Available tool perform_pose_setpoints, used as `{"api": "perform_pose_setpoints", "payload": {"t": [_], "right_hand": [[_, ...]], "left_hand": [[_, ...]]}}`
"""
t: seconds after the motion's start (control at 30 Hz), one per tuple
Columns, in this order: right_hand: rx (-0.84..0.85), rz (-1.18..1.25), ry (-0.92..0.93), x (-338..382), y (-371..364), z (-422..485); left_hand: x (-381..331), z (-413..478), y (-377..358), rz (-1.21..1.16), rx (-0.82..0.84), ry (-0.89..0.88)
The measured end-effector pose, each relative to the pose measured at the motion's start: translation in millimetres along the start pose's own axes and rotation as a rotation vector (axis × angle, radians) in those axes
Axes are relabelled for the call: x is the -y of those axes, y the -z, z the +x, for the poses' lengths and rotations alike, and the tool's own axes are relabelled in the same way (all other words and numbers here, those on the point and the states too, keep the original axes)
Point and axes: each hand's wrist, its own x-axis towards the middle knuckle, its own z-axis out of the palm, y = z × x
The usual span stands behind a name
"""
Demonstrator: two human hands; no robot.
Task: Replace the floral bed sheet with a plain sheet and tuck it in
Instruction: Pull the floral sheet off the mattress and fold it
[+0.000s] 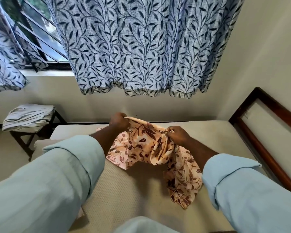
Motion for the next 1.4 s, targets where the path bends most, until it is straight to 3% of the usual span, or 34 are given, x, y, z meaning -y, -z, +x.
{"api": "perform_pose_setpoints", "payload": {"t": [0.1, 0.2, 0.3, 0.43, 0.53, 0.6, 0.83, 1.0, 1.23, 1.3, 1.4], "right_hand": [[-0.008, 0.01, -0.016, -3, 1, -3], [-0.018, -0.016, -0.007, -8, 0, -6], [-0.018, -0.025, 0.016, -12, 0, -10], [-0.011, -0.034, 0.037, -14, -3, -14], [-0.01, -0.021, 0.049, -12, -7, -17], [0.014, -0.006, 0.044, -12, -11, -18], [0.056, -0.011, 0.046, -18, -14, -24], [0.087, -0.218, 0.038, -25, -13, -28], [0.411, -0.677, -0.091, -34, 0, -40], [0.372, -0.821, -0.073, -36, -1, -43], [0.145, -0.919, -0.07, -35, -1, -45]], "left_hand": [[2, -6, 1, 0.116, -0.019, -0.094], [5, -15, 3, 0.385, 0.0, -0.247], [3, -20, 1, 0.51, -0.085, -0.286], [-4, -21, 1, 0.118, -0.117, -0.037], [-17, -21, -4, -0.433, -0.037, 0.154], [-25, -23, -6, -0.663, -0.05, 0.223], [-27, -19, -7, -0.771, -0.251, 0.388], [-28, -14, -5, -1.017, -0.259, 0.406], [-28, -14, 14, -0.535, -0.505, 0.271], [-28, -12, 17, -0.468, -0.543, 0.257], [-25, -12, 18, -0.399, -0.554, 0.231]]}}
